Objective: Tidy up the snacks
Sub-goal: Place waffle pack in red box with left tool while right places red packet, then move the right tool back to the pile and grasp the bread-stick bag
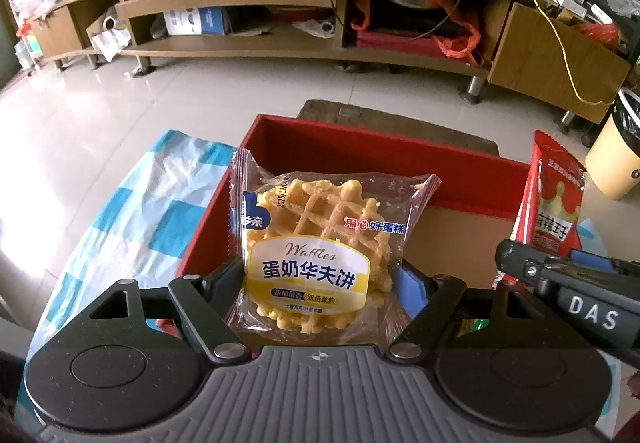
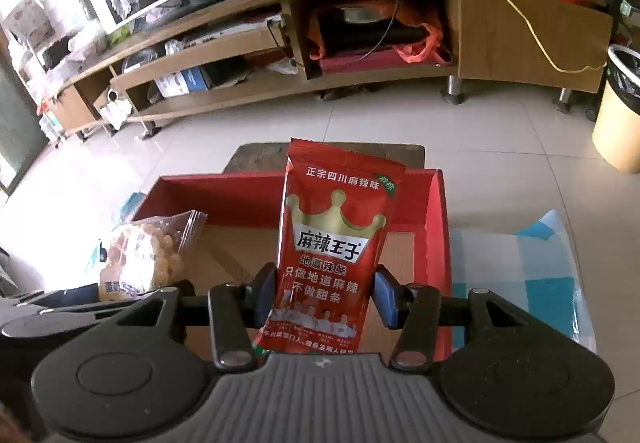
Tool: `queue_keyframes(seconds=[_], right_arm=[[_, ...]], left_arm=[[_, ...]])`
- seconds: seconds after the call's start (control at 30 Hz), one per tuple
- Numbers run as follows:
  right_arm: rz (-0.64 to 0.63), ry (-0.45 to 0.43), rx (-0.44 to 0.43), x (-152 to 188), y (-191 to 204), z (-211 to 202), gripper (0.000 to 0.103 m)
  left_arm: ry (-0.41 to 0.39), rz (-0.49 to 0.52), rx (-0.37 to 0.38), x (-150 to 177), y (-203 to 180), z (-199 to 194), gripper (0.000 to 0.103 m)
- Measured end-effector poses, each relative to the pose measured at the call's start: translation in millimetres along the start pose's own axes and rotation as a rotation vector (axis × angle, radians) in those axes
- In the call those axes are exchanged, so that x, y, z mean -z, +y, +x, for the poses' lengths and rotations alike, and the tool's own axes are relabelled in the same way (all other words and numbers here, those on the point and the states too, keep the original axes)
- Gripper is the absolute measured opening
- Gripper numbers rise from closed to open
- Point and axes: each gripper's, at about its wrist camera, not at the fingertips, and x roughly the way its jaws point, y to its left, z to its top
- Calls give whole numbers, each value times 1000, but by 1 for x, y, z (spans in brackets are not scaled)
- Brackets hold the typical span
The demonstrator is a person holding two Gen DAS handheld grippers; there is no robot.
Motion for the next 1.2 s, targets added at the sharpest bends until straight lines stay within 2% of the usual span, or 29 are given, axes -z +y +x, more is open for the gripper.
queue_keyframes(seconds=[0.33, 0.47, 0.9, 1.2], right_arm=[[-33, 49, 37, 2, 2, 17, 50], [-30, 37, 44, 2, 1, 16, 50], [-52, 4, 20, 7, 11, -10, 51], [-93, 3, 7, 24, 17, -33, 56]], left_arm=[[-2, 22, -34, 3, -3, 4, 86], [-15, 31, -44, 3, -5, 3, 88], [-15, -23, -6, 9, 14, -23, 93], [-4, -22, 6, 31, 28, -46, 94]])
